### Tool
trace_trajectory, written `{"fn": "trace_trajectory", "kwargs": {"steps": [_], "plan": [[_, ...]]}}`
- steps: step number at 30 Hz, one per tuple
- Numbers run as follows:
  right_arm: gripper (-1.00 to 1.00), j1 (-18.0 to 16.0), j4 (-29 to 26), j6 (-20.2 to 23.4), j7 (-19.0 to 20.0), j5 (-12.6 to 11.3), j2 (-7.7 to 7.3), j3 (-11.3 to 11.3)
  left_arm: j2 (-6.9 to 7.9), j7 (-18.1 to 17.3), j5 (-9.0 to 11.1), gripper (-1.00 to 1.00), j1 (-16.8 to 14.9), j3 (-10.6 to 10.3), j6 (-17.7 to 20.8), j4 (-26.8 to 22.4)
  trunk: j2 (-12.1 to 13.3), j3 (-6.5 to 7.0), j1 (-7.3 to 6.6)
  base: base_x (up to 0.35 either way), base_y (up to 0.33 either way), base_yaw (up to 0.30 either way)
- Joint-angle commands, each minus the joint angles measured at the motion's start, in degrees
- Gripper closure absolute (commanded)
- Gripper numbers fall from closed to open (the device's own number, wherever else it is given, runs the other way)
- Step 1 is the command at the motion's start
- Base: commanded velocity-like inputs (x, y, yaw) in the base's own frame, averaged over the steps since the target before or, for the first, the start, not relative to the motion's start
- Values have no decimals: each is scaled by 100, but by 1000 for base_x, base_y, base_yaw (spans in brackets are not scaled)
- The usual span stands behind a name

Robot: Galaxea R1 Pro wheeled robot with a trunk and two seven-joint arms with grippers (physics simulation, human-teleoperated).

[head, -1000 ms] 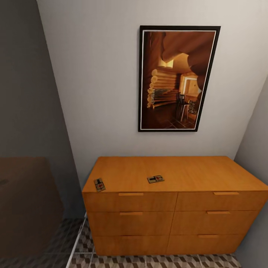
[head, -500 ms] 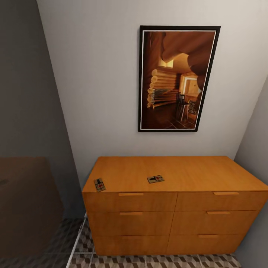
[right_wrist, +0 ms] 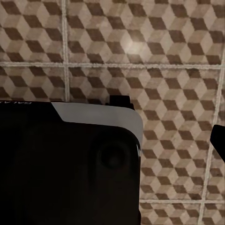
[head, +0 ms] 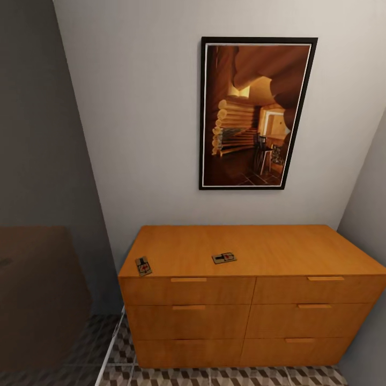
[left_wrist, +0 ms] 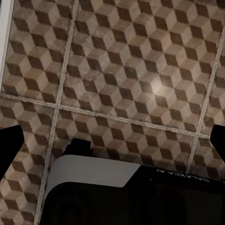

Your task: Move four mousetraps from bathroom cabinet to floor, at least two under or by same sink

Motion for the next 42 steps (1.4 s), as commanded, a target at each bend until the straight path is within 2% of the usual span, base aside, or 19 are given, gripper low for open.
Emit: {"fn": "trace_trajectory", "kwargs": {"steps": [1,5,11,18,42], "plan": [[-100,-8,17,-34,11,9,-2,11,-2,25,-61,-100,-4,41,-20,5,-4,-7,0,0,0,0],[-100,-7,15,-34,10,69,-5,36,-3,25,-61,-100,-4,41,-20,5,-4,-7,0,0,0,0],[-100,-7,14,-34,-4,324,7,125,-3,25,-61,-100,-4,41,-19,5,-4,-7,0,0,0,0],[-100,-8,14,-40,-9,450,16,153,-4,25,-61,-100,-4,41,-18,8,-4,-7,0,0,0,0],[-100,-10,14,-50,-7,501,21,164,-4,25,-61,-100,-4,41,-19,5,-4,-7,0,0,0,0]]}}
